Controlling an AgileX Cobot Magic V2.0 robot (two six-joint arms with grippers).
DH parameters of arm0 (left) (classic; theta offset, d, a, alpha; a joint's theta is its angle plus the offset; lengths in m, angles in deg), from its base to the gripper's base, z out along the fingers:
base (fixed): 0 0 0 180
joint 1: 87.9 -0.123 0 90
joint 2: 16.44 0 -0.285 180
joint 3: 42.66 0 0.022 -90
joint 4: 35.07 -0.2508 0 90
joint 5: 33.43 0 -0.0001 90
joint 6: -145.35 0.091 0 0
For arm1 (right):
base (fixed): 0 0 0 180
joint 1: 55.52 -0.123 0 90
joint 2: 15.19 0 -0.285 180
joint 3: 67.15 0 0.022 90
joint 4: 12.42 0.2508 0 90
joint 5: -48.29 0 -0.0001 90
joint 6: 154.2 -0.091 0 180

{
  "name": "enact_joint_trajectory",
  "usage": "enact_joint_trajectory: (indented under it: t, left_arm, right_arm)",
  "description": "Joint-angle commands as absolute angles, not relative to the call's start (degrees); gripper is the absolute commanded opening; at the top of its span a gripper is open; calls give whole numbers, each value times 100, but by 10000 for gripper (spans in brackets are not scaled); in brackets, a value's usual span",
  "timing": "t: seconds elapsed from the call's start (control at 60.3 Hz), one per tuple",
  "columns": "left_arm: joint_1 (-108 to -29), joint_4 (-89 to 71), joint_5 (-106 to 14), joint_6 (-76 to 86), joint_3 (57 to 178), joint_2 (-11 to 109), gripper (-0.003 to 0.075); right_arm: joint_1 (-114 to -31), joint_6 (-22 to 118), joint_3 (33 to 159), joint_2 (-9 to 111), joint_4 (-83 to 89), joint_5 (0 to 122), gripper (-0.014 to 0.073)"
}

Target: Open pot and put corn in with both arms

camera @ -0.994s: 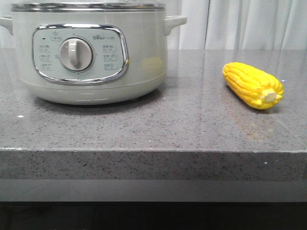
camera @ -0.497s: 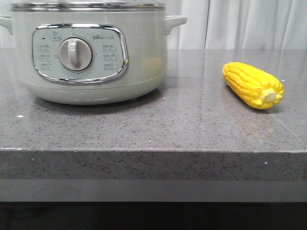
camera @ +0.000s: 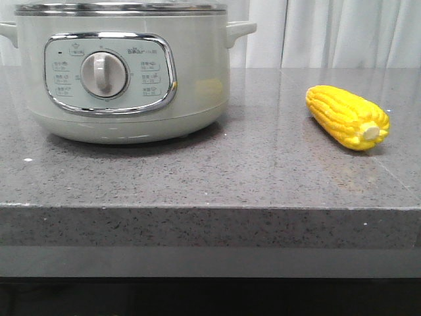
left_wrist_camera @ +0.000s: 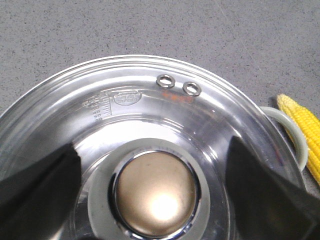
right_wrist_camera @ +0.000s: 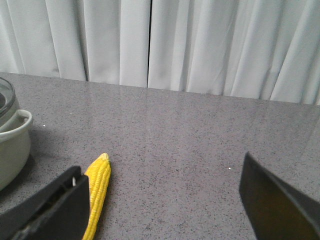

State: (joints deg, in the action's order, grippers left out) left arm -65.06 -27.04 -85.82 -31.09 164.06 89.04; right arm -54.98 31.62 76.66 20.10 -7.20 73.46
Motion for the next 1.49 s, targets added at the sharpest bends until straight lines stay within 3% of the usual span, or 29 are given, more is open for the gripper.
enact_joint_trajectory:
  t: [0.0,0.133,0.464,0.779,1.177,1.475]
  left_arm:
    - [-6460,-2600,-8330,-3122,16611,8657,442]
    - [-6460,-2687,-8522,-3122,16611,8657,368]
    - [-6460,-2825,-8606,-3122,16611,8657,351]
    - [-6460,-2825,-8620,-3122,16611,8657,189]
    - [-6460,-2833,-8234,-2991,16611,7865,185]
    - [-6460,-2839,-8598,-2857,16272,6822,185]
  right_arm:
    - [-5482,3207,7842,2078,-764,6879,622]
    - [-5482,3207,7842,2078,-764,6879,622]
    - [-5482,3207,7842,2078,-764,6879,622]
    - [-5482,3207,7842,2078,-764,6879,622]
    - [-5482,3207,7842,2078,-764,6879,622]
    - [-5482,3207,7842,2078,-764,6944,622]
